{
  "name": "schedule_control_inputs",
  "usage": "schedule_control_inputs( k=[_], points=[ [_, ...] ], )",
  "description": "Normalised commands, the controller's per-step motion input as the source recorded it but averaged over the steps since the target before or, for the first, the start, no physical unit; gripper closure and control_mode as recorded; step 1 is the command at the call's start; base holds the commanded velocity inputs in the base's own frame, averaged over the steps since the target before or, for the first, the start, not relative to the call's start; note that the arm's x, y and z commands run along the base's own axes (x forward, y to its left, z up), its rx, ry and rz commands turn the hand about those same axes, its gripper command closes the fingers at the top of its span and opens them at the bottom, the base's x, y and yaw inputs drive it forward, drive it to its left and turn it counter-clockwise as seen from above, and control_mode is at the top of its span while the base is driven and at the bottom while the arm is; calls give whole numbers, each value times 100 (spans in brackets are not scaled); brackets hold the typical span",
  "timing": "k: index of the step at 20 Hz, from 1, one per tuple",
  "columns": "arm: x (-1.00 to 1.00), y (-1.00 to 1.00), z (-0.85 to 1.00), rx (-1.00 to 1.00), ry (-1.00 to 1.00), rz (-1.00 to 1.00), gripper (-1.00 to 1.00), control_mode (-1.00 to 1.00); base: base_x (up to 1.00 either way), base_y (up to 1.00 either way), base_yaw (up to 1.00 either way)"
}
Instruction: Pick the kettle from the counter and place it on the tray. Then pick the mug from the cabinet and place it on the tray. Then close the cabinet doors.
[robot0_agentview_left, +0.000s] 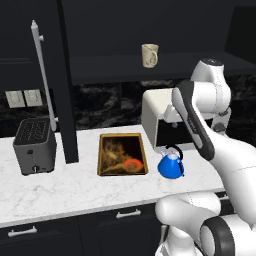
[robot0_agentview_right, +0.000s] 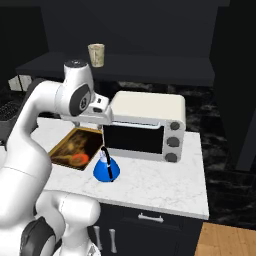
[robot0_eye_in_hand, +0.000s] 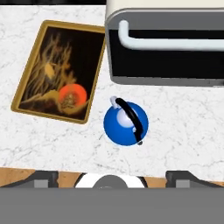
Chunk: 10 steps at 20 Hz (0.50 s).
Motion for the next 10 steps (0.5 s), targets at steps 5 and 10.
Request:
schedule_control_inputs(
  k=[5,10],
  points=[
    [-24,-26,-35,0,1,0,-100,-100,0,0,0],
    [-5,-11,-43,0,7,0,-100,-100,0,0,0]
  ],
)
